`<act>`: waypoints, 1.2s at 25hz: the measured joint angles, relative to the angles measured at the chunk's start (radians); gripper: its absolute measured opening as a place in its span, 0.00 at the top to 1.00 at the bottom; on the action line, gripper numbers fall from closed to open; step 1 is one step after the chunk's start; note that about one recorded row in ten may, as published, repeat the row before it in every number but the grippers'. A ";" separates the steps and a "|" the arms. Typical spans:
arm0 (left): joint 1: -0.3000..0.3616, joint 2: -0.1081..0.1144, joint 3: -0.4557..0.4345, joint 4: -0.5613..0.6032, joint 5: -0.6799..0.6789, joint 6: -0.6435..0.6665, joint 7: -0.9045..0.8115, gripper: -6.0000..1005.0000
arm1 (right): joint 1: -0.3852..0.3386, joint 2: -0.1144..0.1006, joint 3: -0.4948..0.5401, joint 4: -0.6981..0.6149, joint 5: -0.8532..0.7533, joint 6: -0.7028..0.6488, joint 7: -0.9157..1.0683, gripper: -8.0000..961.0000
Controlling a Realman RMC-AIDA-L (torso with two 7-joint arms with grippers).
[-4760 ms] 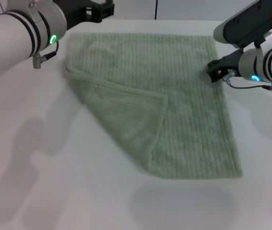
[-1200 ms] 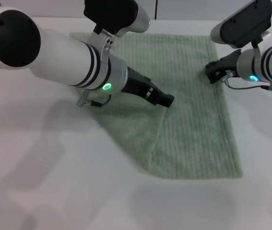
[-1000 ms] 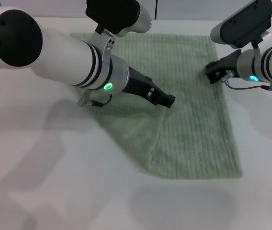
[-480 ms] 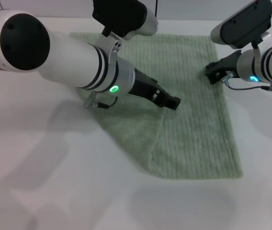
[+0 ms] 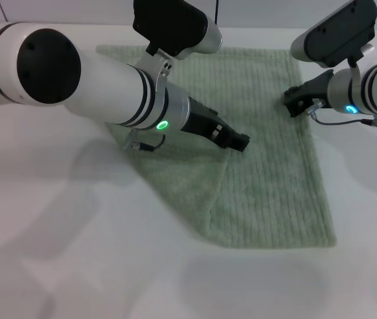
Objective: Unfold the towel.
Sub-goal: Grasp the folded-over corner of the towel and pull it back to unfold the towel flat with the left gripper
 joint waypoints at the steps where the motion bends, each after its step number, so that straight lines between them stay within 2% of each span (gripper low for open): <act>1: -0.004 0.000 0.000 0.008 0.000 0.003 0.000 0.19 | 0.000 0.000 0.000 0.000 0.000 0.000 0.000 0.97; 20: -0.062 -0.003 0.014 0.110 -0.001 0.049 0.004 0.19 | 0.009 0.000 0.000 0.004 0.000 -0.003 0.000 0.97; 30: -0.069 -0.003 0.035 0.125 -0.002 0.070 0.004 0.19 | 0.010 0.000 0.000 0.004 0.000 -0.004 -0.001 0.97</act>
